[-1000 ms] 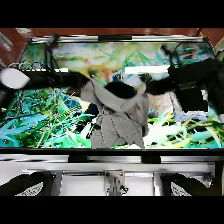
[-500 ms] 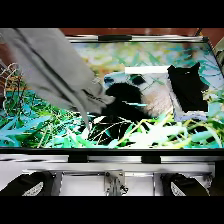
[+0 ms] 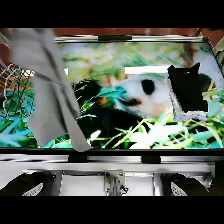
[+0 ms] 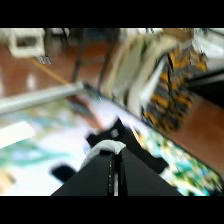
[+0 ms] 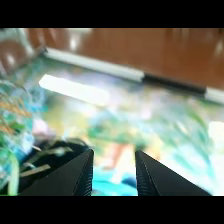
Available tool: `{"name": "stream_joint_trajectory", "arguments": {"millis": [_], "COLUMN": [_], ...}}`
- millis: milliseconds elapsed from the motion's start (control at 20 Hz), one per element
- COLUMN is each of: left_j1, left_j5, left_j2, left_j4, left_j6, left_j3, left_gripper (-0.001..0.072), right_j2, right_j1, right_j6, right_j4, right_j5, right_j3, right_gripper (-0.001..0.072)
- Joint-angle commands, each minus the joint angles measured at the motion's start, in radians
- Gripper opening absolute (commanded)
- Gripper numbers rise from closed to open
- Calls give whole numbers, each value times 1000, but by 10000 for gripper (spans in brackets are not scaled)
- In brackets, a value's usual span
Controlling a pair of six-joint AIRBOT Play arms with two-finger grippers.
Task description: Fold the shirts.
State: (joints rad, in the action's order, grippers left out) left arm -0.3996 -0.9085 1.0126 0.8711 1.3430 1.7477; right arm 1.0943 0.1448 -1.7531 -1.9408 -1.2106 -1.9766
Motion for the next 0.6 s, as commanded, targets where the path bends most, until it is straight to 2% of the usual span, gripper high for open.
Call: {"name": "stream_joint_trajectory", "arguments": {"millis": [0, 150, 200, 250, 300, 350, 450, 550], "left_j1": [-166, -324, -354, -360, -342, -299, -165, -6], "left_j5": [-9, -10, -22, -52, -114, -216, -431, -571], "left_j2": [148, 340, 404, 450, 478, 485, 451, 372], "left_j4": [-11, -11, -11, -11, -4, 19, 134, 305], "left_j6": [19, 24, 51, 103, 137, 140, 210, 246], "left_j3": [-140, -224, -228, -222, -214, -207, -207, -216], "left_gripper": [40, 41, 193, 625, 709, 708, 707, 705], "right_j2": [90, 143, 158, 175, 195, 220, 285, 349], "right_j1": [0, 0, 0, 0, 0, 0, -9, -57], "right_j6": [46, 85, 96, 97, 97, 92, 40, 38], "right_j4": [112, 190, 219, 250, 288, 331, 378, 246], "right_j5": [-70, -101, -131, -174, -239, -314, -451, -496], "right_j3": [-3, -3, -3, -3, -3, -3, -3, 30], "right_gripper": [399, 408, 410, 556, 584, 584, 584, 584]}}
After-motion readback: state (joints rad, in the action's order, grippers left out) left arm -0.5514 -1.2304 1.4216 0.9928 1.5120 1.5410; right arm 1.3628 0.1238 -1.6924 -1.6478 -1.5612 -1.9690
